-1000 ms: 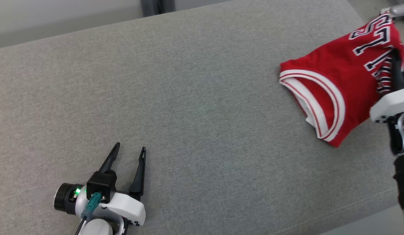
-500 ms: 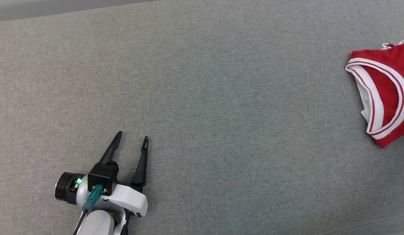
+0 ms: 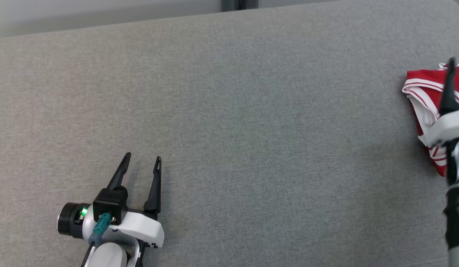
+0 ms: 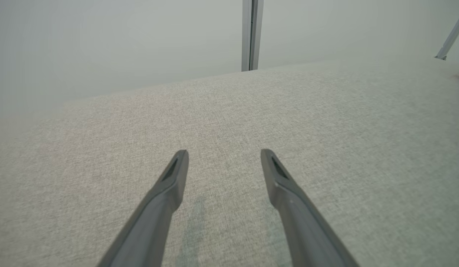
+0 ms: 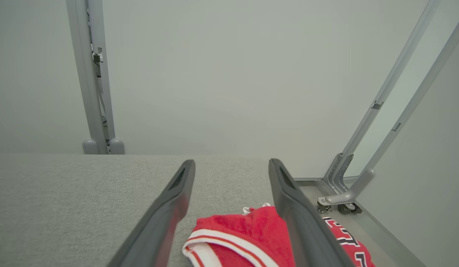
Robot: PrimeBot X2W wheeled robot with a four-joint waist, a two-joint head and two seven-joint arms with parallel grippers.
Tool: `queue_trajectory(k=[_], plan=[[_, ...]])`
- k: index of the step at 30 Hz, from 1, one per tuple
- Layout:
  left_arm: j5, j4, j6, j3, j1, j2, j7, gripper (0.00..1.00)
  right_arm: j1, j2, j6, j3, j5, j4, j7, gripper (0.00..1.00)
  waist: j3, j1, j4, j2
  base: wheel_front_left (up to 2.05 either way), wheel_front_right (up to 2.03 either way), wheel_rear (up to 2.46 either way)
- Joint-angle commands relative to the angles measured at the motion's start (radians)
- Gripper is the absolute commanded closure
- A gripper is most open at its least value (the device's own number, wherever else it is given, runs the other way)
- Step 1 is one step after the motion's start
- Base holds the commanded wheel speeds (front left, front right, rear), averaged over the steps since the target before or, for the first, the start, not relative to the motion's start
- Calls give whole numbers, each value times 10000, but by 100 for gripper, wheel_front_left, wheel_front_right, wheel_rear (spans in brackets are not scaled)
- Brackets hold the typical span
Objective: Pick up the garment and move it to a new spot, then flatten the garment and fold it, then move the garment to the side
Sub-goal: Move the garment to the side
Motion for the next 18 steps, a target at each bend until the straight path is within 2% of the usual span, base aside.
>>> queue_trajectory(k=[1,8,12,18], plan=[[-67,-9,75,36,134,36,-44,0,694,169,-3,498,533,-402,12,0,-285,0,218,0,0,0,0],[-250,83,244,92,556,31,-43,0,2650,576,-3,2009,1857,-1200,11,0,-935,0,717,0,0,0,0],[-302,168,283,151,741,30,-44,0,3297,633,-3,2433,2213,-1373,11,0,-1218,0,942,0,0,0,0],[-392,229,348,311,1094,33,-44,0,4287,641,-3,3682,3191,-1500,11,0,-1695,0,1201,0,0,0,0]])
